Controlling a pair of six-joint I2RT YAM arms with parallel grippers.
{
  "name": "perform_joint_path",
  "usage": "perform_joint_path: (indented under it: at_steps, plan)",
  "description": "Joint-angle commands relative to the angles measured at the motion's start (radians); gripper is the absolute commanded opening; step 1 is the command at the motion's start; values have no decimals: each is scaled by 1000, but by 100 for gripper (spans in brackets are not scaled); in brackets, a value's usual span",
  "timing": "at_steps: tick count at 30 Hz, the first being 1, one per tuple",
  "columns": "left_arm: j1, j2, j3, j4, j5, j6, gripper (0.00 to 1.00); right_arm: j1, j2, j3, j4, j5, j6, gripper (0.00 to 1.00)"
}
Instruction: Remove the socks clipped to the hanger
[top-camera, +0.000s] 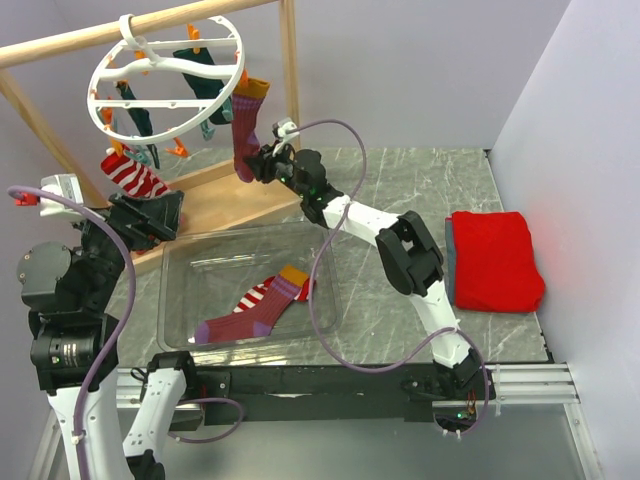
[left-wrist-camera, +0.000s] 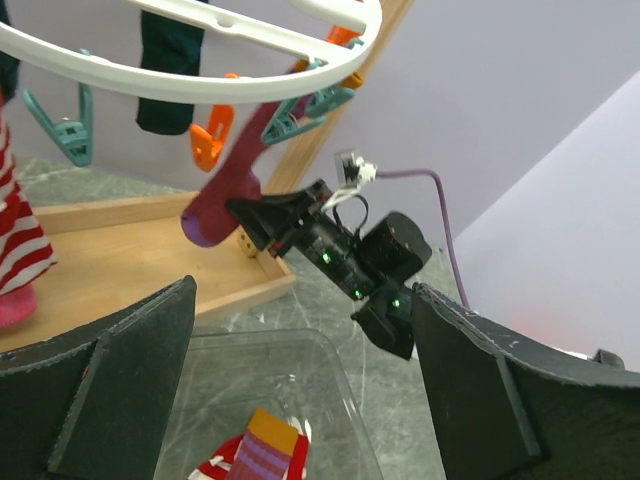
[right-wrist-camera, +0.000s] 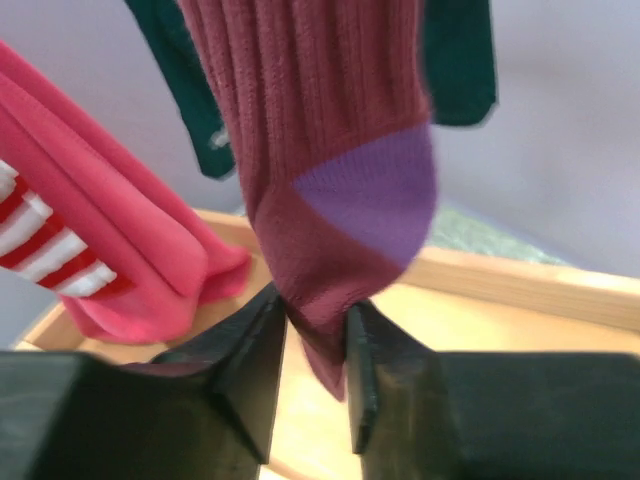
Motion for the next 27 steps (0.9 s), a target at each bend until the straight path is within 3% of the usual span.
perform_joint_path:
  at_steps: [1,2,6,13,20,23,26,27]
  plan:
    - [0,14,21,61,78,-12,92,-12,9,105,2,-69,11,25]
    - [-1,16,24,64,87,-19,92,-13,4,108,-15,-72,12,17]
    - [0,20,-3,101,138,-35,85,-12,-97,18,-5,-60,40,0]
    - [-1,124,-40,226,337,-188,71,28,-315,-240,-31,-44,37,0]
    - [-30,126,-76,381,307,-337,69,69,-516,-432,-76,-32,63,0]
    - [-88,152,-47,351,267,-338,73,95,-591,-492,-104,-15,49,0]
    - [-234,201,-21,340,183,-320,77,118,-658,-538,-135,5,29,0]
    - [-338,220,-5,326,105,-305,78,131,-687,-547,-142,11,28,0]
